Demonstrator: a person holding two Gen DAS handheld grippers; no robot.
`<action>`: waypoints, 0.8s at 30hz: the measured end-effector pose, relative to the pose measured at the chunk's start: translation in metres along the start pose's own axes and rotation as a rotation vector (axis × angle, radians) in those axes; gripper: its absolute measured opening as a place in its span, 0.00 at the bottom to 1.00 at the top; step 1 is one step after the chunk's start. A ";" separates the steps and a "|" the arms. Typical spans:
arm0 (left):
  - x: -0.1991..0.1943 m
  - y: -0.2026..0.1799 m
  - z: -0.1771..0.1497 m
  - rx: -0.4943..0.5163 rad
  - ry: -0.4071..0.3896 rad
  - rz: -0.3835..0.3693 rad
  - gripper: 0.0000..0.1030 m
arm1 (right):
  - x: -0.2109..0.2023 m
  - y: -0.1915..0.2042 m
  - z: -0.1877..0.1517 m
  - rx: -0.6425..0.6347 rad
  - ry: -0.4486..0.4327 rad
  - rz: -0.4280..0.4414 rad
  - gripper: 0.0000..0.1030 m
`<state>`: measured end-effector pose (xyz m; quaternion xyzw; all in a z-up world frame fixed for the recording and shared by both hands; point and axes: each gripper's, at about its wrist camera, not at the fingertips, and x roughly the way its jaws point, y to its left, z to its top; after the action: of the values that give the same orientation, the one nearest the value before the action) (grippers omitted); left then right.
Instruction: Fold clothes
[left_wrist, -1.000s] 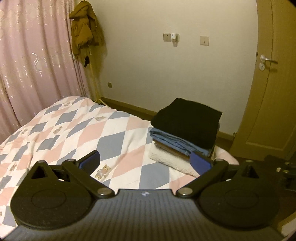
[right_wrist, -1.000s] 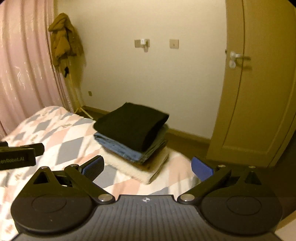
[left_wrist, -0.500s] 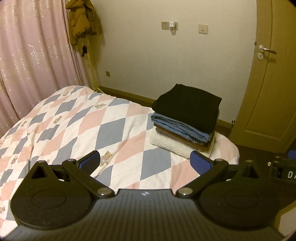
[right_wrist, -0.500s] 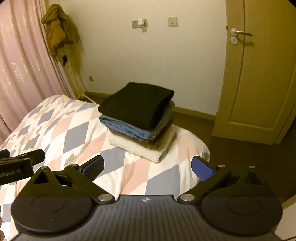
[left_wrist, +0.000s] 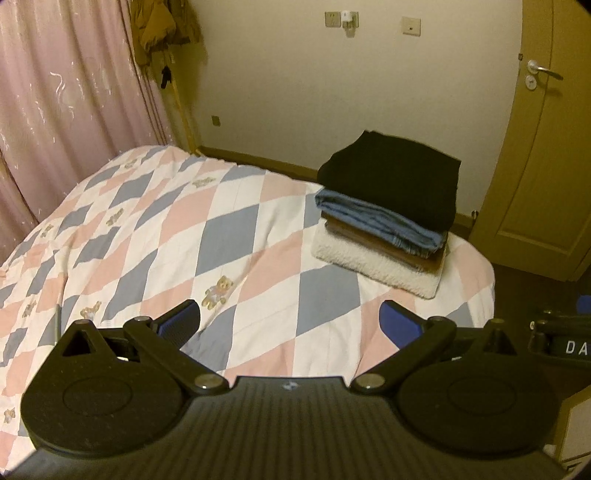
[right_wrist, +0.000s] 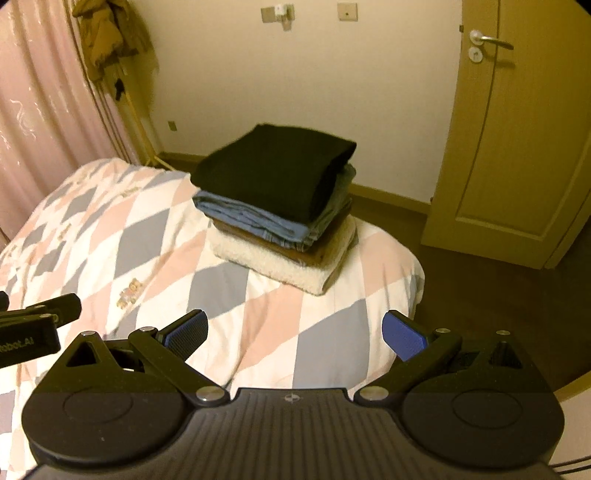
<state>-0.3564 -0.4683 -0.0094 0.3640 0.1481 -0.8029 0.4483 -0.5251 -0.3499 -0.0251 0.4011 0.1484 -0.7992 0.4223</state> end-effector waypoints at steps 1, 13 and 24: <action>0.003 0.001 0.000 -0.001 0.006 -0.001 0.99 | 0.003 0.001 -0.001 0.000 0.008 -0.004 1.00; 0.042 0.009 -0.005 -0.001 0.076 -0.018 0.99 | 0.034 0.013 -0.002 -0.024 0.068 -0.043 1.00; 0.055 0.017 0.001 -0.022 0.086 -0.023 0.99 | 0.048 0.017 0.007 -0.040 0.084 -0.053 1.00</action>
<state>-0.3609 -0.5122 -0.0466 0.3913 0.1804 -0.7900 0.4361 -0.5305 -0.3913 -0.0557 0.4217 0.1923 -0.7896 0.4022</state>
